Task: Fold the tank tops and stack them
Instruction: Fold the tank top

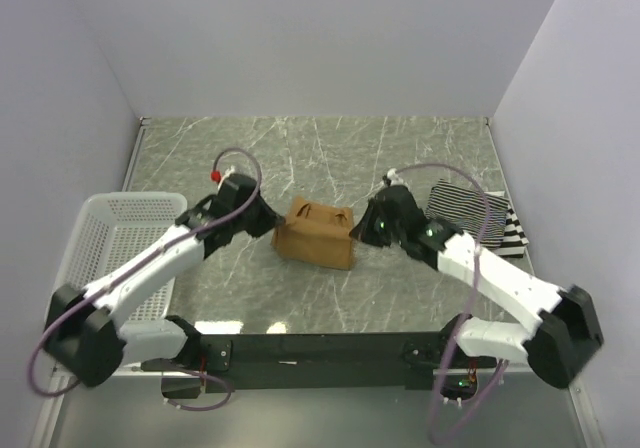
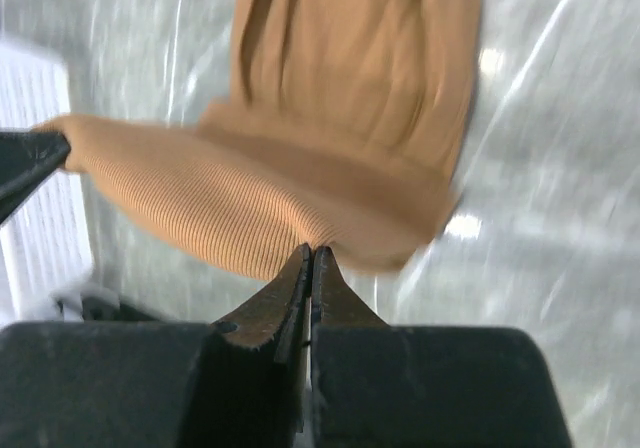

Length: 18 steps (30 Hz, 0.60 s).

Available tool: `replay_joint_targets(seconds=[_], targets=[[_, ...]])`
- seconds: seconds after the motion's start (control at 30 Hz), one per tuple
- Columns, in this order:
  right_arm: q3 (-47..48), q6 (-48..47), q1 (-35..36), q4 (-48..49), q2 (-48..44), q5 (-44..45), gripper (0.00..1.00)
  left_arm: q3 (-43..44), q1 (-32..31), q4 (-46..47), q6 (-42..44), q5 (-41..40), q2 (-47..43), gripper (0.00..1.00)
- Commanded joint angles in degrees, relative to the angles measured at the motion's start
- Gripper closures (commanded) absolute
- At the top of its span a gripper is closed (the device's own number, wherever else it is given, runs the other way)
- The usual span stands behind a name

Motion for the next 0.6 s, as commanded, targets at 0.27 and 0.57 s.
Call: replay_joint_targets(seconds=[0.27, 0.57], targets=[[29.4, -12.3, -18.8, 2.5, 37.5, -12.6, 0.57, 31.4, 15.7, 18.0, 12.1, 19.4, 41.0, 0.61], [19.4, -12.8, -19.1, 3.8, 28.2, -7.2, 0.39, 24.3, 16.4, 10.4, 11.7, 8.8, 32.5, 0.55]])
